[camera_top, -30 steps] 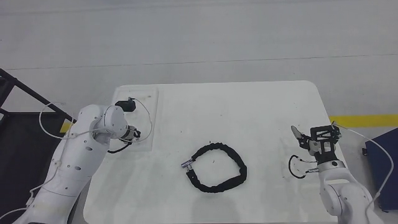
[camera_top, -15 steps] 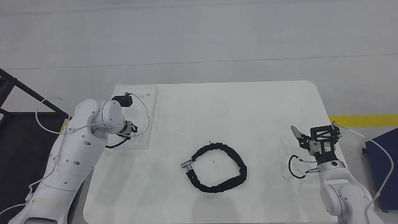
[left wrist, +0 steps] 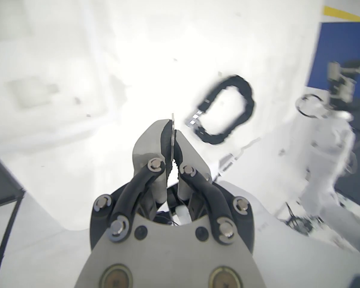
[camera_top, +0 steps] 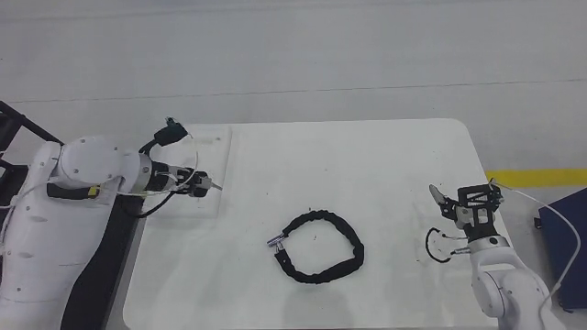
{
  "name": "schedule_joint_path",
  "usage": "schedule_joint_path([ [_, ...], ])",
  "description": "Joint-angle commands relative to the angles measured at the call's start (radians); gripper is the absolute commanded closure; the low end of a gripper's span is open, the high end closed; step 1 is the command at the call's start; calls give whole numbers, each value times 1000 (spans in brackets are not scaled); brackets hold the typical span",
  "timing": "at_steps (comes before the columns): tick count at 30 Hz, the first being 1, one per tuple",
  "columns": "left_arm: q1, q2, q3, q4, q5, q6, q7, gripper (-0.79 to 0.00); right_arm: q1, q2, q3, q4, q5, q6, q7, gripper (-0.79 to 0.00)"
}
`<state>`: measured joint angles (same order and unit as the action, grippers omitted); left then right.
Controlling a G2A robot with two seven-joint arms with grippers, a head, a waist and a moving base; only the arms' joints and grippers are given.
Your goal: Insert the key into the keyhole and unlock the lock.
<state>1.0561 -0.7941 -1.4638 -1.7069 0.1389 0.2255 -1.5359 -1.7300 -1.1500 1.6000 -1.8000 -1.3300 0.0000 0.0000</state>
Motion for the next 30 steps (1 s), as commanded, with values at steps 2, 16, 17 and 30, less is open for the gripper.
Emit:
schedule_joint_path([
  [2,104,18,-109,22,-145,-52,8,0,0,0,0,0,0,0,0,-785],
  [16,560,-15,-269,-45,-604,-416,250,0,0,0,0,0,0,0,0,-785],
  [17,561,-18,-256,-36,-598,-470,259,0,0,0,0,0,0,0,0,-785],
  [30,411,-64,30,226,-651,-637,332,0,0,0,0,0,0,0,0,-785],
])
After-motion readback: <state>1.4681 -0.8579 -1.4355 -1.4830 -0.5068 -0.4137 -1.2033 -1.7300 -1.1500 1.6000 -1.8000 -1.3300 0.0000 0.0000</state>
